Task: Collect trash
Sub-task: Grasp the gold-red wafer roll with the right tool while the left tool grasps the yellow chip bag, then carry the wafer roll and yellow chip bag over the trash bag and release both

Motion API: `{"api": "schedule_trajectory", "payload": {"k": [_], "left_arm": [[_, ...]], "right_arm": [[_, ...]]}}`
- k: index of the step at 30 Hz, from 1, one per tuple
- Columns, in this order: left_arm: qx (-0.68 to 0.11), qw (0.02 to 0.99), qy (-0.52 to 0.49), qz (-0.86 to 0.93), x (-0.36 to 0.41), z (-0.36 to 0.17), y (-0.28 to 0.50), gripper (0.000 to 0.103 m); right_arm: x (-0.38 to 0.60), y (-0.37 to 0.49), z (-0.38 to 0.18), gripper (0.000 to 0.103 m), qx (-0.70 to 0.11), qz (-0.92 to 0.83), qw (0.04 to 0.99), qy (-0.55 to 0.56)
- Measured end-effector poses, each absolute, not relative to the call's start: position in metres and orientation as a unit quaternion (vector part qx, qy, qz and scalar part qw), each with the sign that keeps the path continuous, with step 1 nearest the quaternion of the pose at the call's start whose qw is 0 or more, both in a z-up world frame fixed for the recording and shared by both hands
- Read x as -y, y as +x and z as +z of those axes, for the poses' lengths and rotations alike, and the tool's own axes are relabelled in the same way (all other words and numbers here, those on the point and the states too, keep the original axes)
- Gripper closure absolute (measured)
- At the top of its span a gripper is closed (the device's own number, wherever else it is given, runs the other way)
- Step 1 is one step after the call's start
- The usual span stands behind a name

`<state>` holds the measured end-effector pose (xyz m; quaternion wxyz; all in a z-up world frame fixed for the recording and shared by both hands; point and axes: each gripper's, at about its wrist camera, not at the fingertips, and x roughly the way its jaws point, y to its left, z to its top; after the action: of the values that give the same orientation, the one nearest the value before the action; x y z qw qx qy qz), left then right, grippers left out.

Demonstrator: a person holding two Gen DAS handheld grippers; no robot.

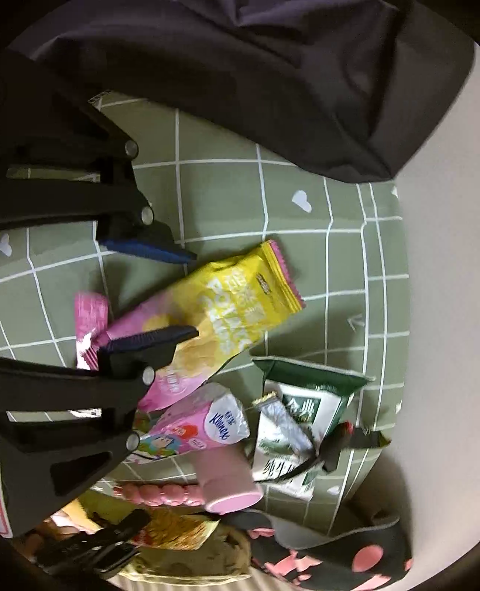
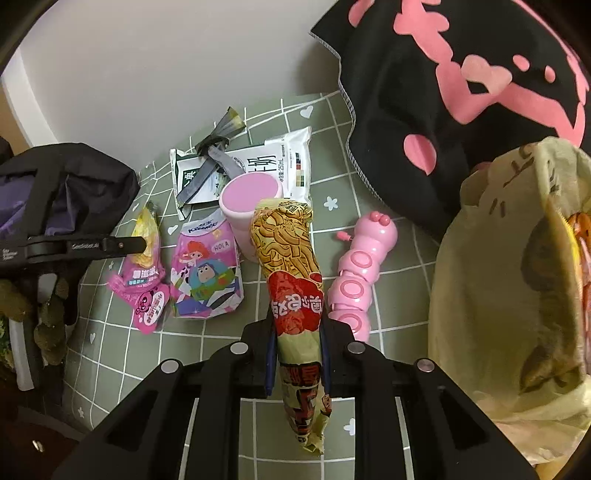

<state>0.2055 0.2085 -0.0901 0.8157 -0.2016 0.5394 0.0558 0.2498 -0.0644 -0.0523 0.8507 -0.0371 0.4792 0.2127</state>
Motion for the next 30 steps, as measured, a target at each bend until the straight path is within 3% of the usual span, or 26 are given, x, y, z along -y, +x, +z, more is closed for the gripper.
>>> {"api": "schedule_trajectory", "payload": {"k": [4,6,11,20,30], "left_arm": [[-0.537,0.816,-0.211,0.042,-0.207,-0.091,0.212,0.085],[-0.534,0.819,-0.208,0.035,-0.205,-0.089,0.216,0.095],[-0.51,0.835,-0.204,0.019,-0.205,-0.065,0.228,0.099],[-0.443,0.876,-0.192,-0.014,-0.205,0.011,0.25,0.1],[-0.375,0.914,-0.133,-0.075,-0.148,0.097,0.272,0.1]], "right_arm": [[0.065,0.246,-0.051,0.085,-0.48,0.211,0.85,-0.042],[0.066,0.247,-0.049,0.085,-0.479,0.208,0.852,-0.043],[0.069,0.251,-0.036,0.085,-0.466,0.203,0.86,-0.036],[0.082,0.263,0.019,0.085,-0.413,0.198,0.889,-0.024],[0.13,0.266,0.091,0.085,-0.34,0.158,0.927,-0.029]]}}
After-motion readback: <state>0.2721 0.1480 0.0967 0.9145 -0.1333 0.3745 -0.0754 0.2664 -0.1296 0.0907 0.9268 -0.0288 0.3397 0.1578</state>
